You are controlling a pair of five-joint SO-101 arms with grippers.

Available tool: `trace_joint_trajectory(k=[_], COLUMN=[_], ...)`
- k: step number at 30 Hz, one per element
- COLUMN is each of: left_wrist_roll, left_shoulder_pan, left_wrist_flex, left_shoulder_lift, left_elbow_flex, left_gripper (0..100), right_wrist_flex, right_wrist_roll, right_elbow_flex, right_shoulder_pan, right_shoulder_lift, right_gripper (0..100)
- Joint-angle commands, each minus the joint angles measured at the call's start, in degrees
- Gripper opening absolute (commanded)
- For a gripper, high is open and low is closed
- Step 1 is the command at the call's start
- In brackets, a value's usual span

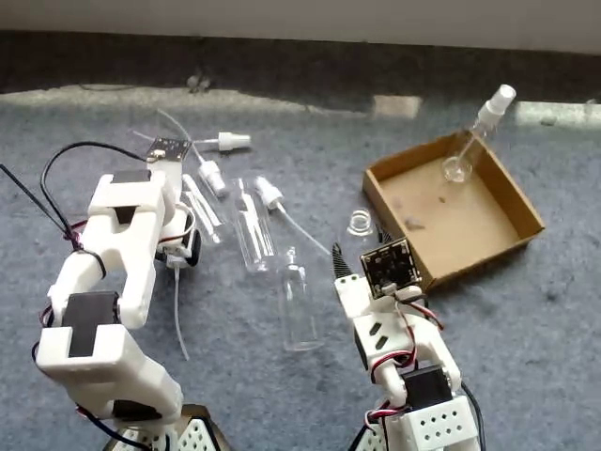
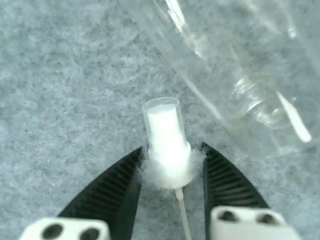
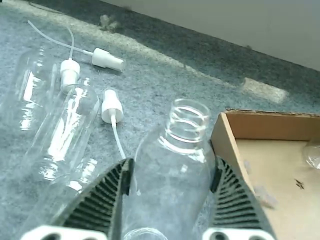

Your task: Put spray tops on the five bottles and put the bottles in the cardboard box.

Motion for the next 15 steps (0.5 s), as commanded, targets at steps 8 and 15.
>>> trace_joint_trajectory(k=[8,15], left_wrist_roll=[0.35,0.35], left_shoulder_pan=[1.19,1.10], left_wrist_flex=[-0.62,-1.32], left_shoulder_lift=[-2.68,-3.21], left_elbow_flex=[-0.40,0.04], left_gripper=[5,2], right_wrist_flex=[-1.45,-1.45], right_wrist_roll=[-0.09,-0.09], right_elbow_flex=[-0.75,-0.75], right_shoulder_pan=[0.57,0.57], right_shoulder_lift=[-0.92,-0.92], right_gripper=[10.6,10.6])
